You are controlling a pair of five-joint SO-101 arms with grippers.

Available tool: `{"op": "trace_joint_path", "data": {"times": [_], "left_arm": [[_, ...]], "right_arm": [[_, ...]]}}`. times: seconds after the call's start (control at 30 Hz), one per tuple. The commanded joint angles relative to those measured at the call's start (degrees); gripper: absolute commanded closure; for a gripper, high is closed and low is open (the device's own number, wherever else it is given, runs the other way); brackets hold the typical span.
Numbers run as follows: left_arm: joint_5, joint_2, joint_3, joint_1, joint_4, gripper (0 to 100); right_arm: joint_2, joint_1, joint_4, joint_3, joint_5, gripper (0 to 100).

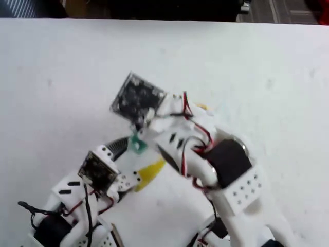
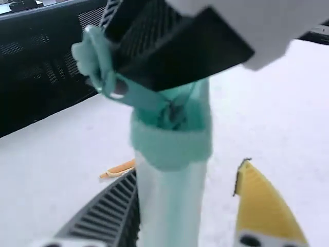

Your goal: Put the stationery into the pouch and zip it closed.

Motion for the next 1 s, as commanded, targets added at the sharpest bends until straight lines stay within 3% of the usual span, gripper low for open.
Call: {"op": "trace_joint_path", "data": {"times": [0.0, 0.27, 0.37, 0.47, 0.7, 0.9, 0.97], "left_arm": [[2.37, 0.40, 1.93, -5.05, -10.73, 81], [2.29, 0.40, 17.58, -9.19, -27.52, 90], [2.37, 0.40, 18.73, -10.77, -34.29, 97], [2.55, 0.40, 18.81, -11.65, -39.21, 97], [6.07, 0.40, 21.36, -12.26, -37.36, 97], [6.15, 0.31, 14.59, -13.49, -22.24, 97], [6.15, 0.31, 11.60, -13.23, -16.35, 91]], "right_arm": [[4.53, 3.03, -1.54, -4.92, -3.52, 98.1], [5.49, 3.12, 2.42, -8.62, -4.31, 98.1], [5.49, 3.12, 4.18, -8.62, -4.31, 98.1], [5.14, 3.12, 3.91, -9.05, -4.31, 98.1], [3.03, 3.21, 5.67, -8.53, -4.40, 98.1], [3.30, 3.21, 7.43, -6.07, -4.40, 98.2], [3.74, 3.21, 7.08, -5.27, -4.40, 98.2]]}}
